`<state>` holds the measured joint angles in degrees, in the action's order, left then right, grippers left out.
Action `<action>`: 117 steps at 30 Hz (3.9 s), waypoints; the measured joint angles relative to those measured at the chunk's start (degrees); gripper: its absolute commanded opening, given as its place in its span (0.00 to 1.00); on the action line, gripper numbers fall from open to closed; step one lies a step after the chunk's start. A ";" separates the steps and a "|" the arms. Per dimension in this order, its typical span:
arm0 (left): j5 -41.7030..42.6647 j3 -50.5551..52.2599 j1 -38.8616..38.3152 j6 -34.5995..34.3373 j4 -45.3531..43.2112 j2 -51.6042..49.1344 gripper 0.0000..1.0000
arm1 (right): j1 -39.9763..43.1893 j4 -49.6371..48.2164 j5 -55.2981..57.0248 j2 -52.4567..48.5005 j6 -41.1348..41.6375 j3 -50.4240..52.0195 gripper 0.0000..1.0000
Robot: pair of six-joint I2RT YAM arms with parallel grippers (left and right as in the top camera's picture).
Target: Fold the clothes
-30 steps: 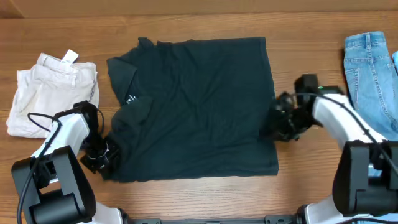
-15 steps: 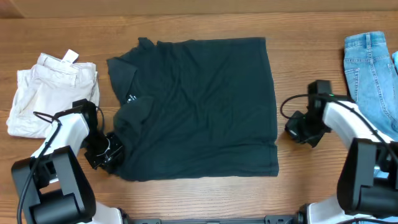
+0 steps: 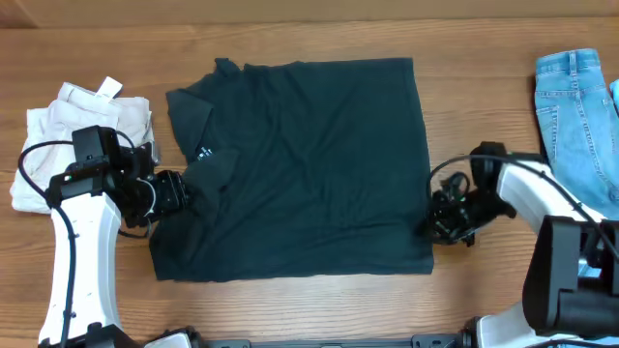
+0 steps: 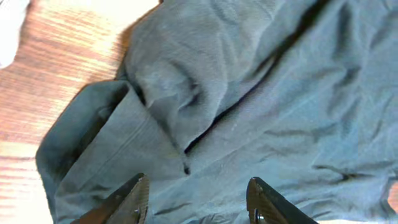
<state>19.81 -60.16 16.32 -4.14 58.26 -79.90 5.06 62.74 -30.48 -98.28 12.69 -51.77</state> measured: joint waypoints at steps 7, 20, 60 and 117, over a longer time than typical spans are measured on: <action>1.46 0.00 -0.61 1.38 -0.24 0.00 0.55 | -0.17 -14.32 0.02 4.02 14.88 12.68 0.04; 1.68 0.00 -1.33 1.40 -0.22 0.00 0.58 | 5.27 -1.42 22.91 8.87 28.55 5.46 0.13; 8.02 0.00 -12.48 -0.15 -5.62 0.00 0.74 | -1.66 -31.82 20.76 -6.91 16.26 -15.67 0.34; -19.28 -16.70 -2.67 -6.40 -1.14 -16.55 0.68 | -1.29 -13.49 14.67 5.68 10.23 -6.95 0.69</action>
<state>0.54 -76.86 13.65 -10.55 57.12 -96.44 3.77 49.25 -15.81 -92.60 22.92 -58.72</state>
